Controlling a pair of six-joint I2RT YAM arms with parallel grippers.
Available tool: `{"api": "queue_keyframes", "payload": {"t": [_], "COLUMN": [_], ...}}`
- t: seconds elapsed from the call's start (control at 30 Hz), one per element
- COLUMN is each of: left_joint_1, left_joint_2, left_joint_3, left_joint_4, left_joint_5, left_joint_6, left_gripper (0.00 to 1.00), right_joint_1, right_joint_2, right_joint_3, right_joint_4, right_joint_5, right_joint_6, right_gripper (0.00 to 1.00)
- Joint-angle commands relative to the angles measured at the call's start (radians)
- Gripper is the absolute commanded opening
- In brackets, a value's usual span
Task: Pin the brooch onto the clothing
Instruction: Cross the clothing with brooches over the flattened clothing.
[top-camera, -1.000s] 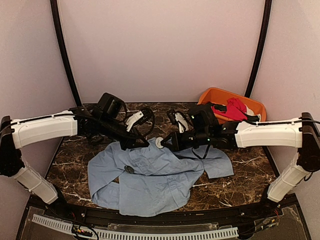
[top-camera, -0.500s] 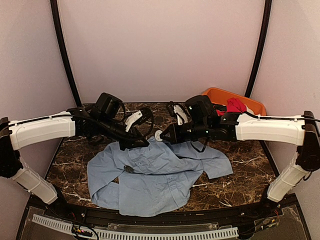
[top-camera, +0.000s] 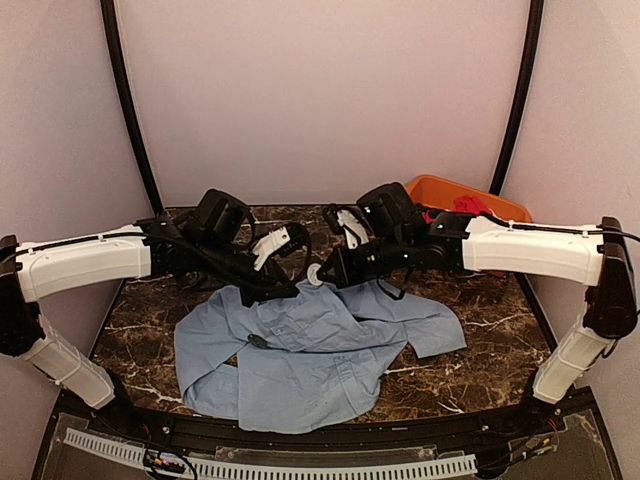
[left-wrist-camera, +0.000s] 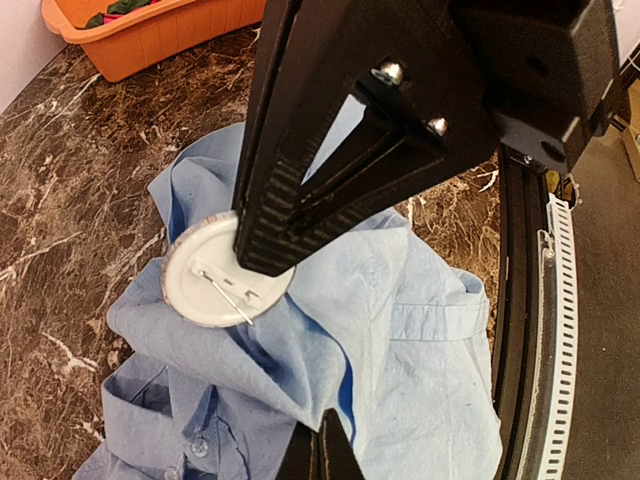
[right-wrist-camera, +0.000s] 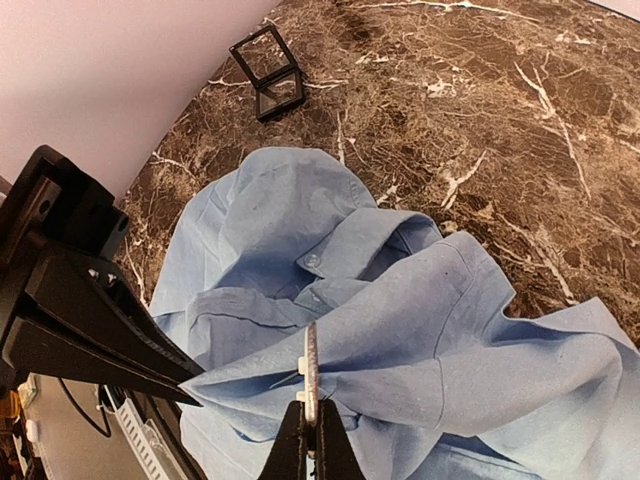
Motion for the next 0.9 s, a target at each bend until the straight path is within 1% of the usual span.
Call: {"api": "queue_keyframes", "payload": {"t": [0.0,0.17,0.3,0.47,0.87], "left_joint_1": [-0.017,-0.027,-0.032,-0.036,-0.046], "left_joint_2": [-0.035,-0.034,-0.044,-0.054,-0.065], "left_joint_3": [0.008,0.008,0.006,-0.001,-0.013], "left_joint_4": [-0.022,-0.029,-0.029,-0.015,0.000], "left_joint_5": [-0.049,-0.092,-0.126,-0.143,-0.113], "left_joint_6": [0.034,0.041,0.043,0.043,0.049], "left_gripper": [0.01,0.01,0.01,0.01,0.01], "right_joint_1": [0.015,0.015,0.018,0.021,0.024], "right_joint_2": [0.024,0.030,0.029,0.045,0.096], "right_joint_3": [0.075,0.116,0.144,0.186,0.205], "right_joint_4": [-0.083,-0.144,-0.207,-0.277,-0.252], "right_joint_5": [-0.016,-0.013,0.036,0.059,0.054], "right_joint_6": [-0.049,-0.073,-0.092,-0.090,-0.068], "right_gripper": [0.00,0.00,0.00,0.00,0.00]}}
